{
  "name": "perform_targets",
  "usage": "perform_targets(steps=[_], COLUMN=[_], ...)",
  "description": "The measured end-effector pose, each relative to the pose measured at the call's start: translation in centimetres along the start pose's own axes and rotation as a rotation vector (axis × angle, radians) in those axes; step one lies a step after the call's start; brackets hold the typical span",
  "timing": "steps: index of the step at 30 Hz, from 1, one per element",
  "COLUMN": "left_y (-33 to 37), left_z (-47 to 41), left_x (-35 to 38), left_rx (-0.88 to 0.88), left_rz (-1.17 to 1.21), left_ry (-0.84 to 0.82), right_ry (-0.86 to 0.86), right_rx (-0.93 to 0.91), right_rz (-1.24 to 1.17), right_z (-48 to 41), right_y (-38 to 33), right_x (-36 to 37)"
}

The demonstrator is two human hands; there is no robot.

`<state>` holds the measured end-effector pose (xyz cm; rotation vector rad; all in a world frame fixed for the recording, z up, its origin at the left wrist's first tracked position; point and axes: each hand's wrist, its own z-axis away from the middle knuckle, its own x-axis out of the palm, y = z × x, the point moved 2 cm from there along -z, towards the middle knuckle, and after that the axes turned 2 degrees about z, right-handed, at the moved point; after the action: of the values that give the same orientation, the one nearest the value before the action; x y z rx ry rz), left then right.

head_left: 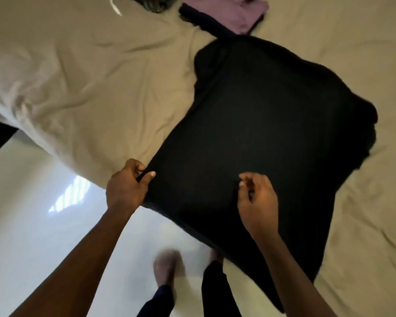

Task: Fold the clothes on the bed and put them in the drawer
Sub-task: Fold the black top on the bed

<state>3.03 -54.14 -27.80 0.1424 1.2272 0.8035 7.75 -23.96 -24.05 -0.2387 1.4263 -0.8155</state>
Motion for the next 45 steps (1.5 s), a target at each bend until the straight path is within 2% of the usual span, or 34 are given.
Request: perform_targets(steps=[4, 6, 8, 11, 13, 15, 16, 17, 18, 22, 23, 24, 25, 27, 30, 32, 35, 39, 41, 45], left_y=[1.0, 1.6, 2.0, 1.5, 1.3, 1.1, 1.0, 1.0, 1.1, 1.8, 2.0, 2.3, 2.6, 3.1, 3.5, 3.1, 2.0, 1.1, 1.1, 0.9], left_z=[-1.2, -1.8, -2.3, -2.8, -3.1, -3.0, -2.9, -2.9, -2.8, -2.3, -2.0, -1.6, -1.3, -0.6, 0.7, 1.4, 1.7, 2.0, 2.6, 3.4], left_x=[-0.5, -0.8, -0.6, -0.1, -0.1, 0.0, 0.1, 0.3, 0.4, 0.7, 0.9, 1.0, 1.1, 1.2, 2.0, 2.2, 2.0, 0.7, -0.2, -1.3], left_rx=[-0.188, -0.276, -0.306, -0.321, -0.312, -0.335, -0.342, -0.340, -0.338, -0.321, -0.310, -0.298, -0.282, -0.214, 0.001, 0.071, 0.118, 0.249, 0.276, 0.140], left_rz=[-0.060, -0.068, -0.119, -0.132, -0.104, -0.062, -0.053, -0.056, -0.061, -0.126, -0.166, -0.204, -0.232, -0.301, -0.378, -0.264, -0.183, -0.243, -0.205, -0.183], left_ry=[-0.109, -0.156, -0.189, -0.192, -0.177, -0.153, -0.147, -0.142, -0.130, -0.075, -0.052, -0.023, 0.007, 0.075, 0.236, 0.330, 0.395, 0.241, 0.116, -0.210], right_ry=[-0.117, -0.141, -0.092, -0.048, -0.232, -0.560, -0.672, -0.702, -0.639, -0.044, 0.038, 0.033, -0.054, -0.345, -0.689, -0.715, -0.533, -0.484, -0.527, -0.633], right_rx=[-0.276, -0.309, -0.334, -0.638, -0.814, -0.823, -0.772, -0.722, -0.689, -0.644, -0.611, -0.603, -0.653, -0.913, -1.277, -1.395, -1.510, -1.521, -1.507, -1.416], right_rz=[0.114, 0.166, 0.227, 0.478, 0.804, 1.024, 1.015, 0.915, 0.768, 0.213, 0.151, 0.168, 0.259, 0.525, 0.985, 1.248, 1.466, 1.594, 1.590, 1.681], right_z=[-10.4, -15.4, -20.0, -26.0, -29.0, -30.9, -31.5, -32.1, -32.8, -36.6, -37.3, -37.6, -37.2, -35.4, -31.6, -30.1, -29.0, -29.1, -29.3, -29.3], right_y=[-4.7, -7.3, -9.9, -15.6, -18.6, -20.4, -21.0, -21.4, -21.8, -23.2, -23.2, -23.1, -22.8, -21.4, -18.3, -17.1, -17.5, -19.1, -19.2, -19.3], right_x=[2.1, 3.4, 4.3, 6.3, 7.8, 9.5, 9.8, 9.5, 8.9, 3.8, 3.0, 2.8, 3.0, 4.6, 7.7, 9.3, 10.5, 9.8, 9.0, 7.3])
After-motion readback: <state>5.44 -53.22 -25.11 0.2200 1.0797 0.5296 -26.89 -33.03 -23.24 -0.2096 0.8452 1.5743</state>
